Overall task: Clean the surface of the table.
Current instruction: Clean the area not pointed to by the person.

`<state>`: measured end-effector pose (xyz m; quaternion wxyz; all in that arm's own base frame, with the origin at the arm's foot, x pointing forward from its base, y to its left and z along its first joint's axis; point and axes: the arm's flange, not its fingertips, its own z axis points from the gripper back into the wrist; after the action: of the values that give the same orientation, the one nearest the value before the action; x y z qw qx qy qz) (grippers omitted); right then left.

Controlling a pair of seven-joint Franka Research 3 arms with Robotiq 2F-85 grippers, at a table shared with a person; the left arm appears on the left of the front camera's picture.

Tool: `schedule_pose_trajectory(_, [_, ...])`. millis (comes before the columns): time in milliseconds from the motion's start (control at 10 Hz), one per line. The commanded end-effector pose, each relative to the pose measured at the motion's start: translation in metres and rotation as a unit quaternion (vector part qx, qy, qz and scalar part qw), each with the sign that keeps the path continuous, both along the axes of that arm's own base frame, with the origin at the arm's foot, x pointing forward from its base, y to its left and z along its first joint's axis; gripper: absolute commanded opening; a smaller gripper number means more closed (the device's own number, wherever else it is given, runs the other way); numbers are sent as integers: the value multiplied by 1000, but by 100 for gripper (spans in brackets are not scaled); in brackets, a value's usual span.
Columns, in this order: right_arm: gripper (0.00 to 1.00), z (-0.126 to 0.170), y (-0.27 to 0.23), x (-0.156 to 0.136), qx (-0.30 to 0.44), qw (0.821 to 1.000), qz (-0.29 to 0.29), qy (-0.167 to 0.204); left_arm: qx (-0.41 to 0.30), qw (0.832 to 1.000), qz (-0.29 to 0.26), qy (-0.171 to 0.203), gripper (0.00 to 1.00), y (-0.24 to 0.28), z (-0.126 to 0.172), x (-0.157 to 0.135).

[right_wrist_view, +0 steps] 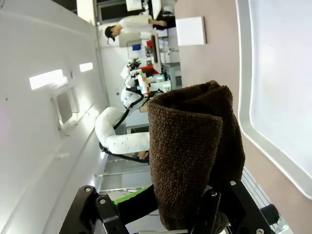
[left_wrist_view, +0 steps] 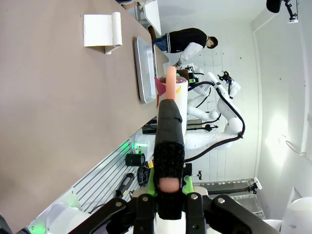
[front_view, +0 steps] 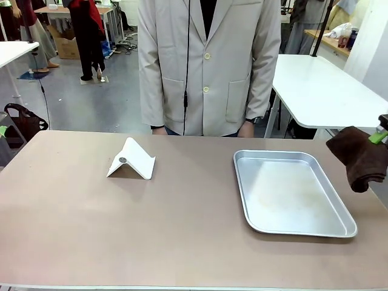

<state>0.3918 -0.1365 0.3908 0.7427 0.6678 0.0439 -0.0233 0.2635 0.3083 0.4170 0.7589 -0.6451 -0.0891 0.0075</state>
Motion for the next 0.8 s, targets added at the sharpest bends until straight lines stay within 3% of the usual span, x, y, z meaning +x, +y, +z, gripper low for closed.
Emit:
schedule_pose_trajectory(0, [0,-5,18,2,-27,1000,12,-9,-6,1000,5,3,22,-3,4,0])
schedule_pose_trajectory(100, [0,0,0,0,0,1000,0,0,-6,1000,5,3,22,-3,4,0])
schedule_pose_trajectory(700, [0,0,0,0,0,1000,0,0,-6,1000,5,3,22,-3,4,0])
